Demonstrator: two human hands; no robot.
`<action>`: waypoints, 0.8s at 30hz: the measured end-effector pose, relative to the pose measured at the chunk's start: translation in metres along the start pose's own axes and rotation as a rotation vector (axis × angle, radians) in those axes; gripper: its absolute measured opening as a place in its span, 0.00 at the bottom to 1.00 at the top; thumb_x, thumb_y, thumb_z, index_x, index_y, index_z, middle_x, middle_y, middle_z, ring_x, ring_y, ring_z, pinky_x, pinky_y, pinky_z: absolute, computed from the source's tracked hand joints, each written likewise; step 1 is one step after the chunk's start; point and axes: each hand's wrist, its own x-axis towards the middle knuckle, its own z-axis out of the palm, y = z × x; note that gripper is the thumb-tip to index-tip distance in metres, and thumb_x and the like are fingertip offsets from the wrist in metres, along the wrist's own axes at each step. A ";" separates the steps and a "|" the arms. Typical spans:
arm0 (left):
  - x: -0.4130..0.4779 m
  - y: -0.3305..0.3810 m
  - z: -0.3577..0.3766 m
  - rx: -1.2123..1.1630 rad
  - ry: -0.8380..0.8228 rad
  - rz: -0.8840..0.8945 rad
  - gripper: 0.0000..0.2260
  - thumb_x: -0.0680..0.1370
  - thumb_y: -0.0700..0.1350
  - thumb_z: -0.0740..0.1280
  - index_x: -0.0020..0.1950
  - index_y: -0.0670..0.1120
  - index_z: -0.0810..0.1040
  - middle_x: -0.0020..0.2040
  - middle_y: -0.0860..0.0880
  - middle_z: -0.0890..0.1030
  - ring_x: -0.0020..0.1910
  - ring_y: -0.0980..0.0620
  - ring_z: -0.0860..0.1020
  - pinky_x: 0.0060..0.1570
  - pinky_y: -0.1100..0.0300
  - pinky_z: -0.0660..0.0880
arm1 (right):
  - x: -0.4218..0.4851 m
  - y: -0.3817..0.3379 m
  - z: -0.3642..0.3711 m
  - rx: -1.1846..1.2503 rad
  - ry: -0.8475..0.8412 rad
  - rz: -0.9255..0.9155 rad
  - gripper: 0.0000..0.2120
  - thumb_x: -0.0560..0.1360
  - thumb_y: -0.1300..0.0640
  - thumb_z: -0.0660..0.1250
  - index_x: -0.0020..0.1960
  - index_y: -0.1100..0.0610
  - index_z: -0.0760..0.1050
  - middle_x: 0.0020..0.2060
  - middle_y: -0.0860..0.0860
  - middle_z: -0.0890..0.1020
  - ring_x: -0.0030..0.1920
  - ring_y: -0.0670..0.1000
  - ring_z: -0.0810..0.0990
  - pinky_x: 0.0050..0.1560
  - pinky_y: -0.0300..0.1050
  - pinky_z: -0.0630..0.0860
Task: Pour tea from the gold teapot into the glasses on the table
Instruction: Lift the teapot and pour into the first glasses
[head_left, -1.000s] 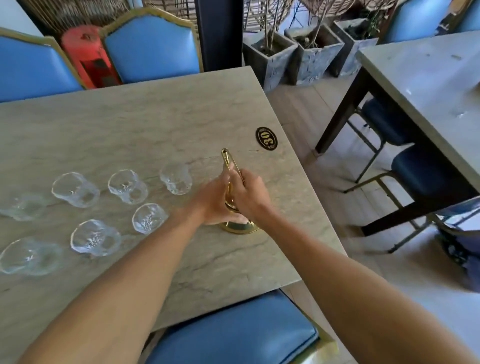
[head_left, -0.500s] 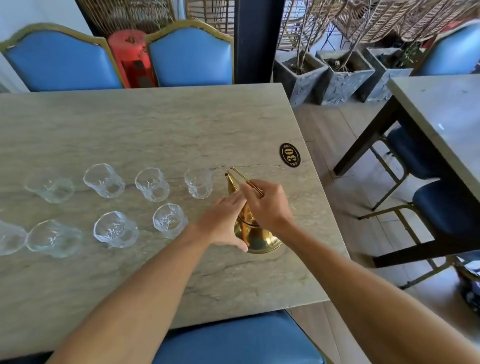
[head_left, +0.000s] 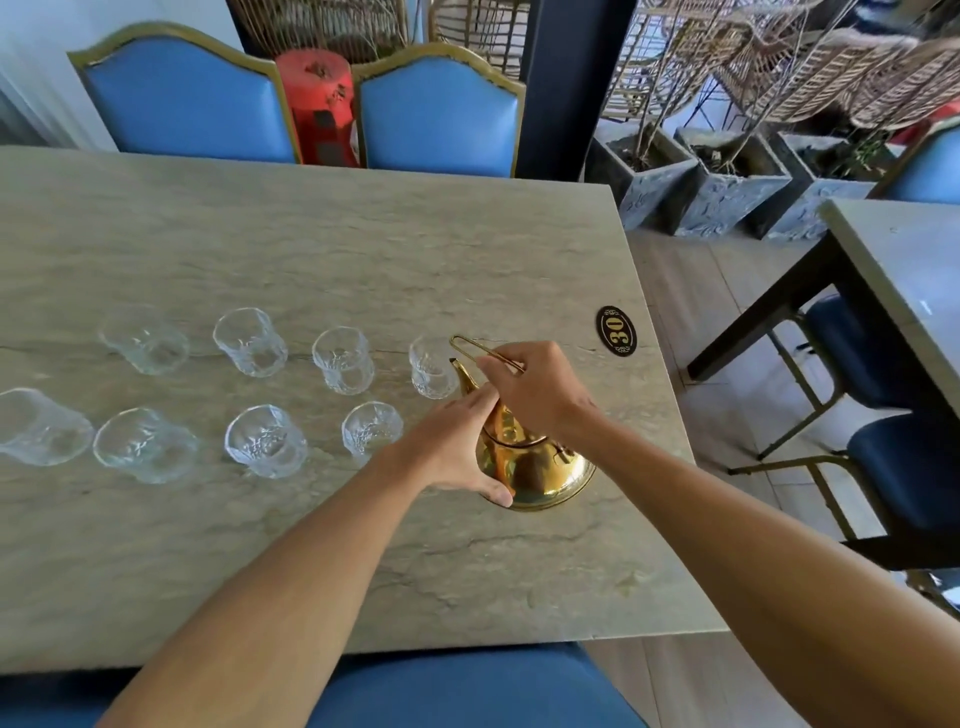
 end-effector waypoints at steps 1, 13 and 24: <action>0.000 -0.001 -0.002 -0.003 -0.001 -0.005 0.61 0.60 0.60 0.88 0.84 0.51 0.57 0.83 0.50 0.69 0.79 0.42 0.71 0.76 0.47 0.70 | 0.002 -0.004 -0.001 -0.012 -0.009 0.005 0.15 0.79 0.49 0.65 0.45 0.59 0.83 0.30 0.55 0.81 0.24 0.48 0.73 0.26 0.42 0.71; 0.005 -0.009 -0.015 -0.089 -0.090 -0.019 0.62 0.62 0.59 0.88 0.85 0.48 0.54 0.80 0.46 0.73 0.75 0.43 0.75 0.75 0.53 0.72 | 0.026 -0.034 0.000 -0.107 -0.101 0.069 0.19 0.81 0.51 0.64 0.42 0.64 0.81 0.23 0.50 0.72 0.17 0.44 0.65 0.20 0.34 0.62; 0.008 -0.010 -0.010 -0.111 -0.077 0.012 0.66 0.56 0.54 0.91 0.84 0.46 0.55 0.80 0.44 0.72 0.77 0.43 0.74 0.78 0.52 0.70 | 0.031 -0.047 -0.002 -0.143 -0.145 0.148 0.18 0.81 0.49 0.64 0.40 0.61 0.78 0.23 0.50 0.70 0.19 0.47 0.65 0.22 0.36 0.62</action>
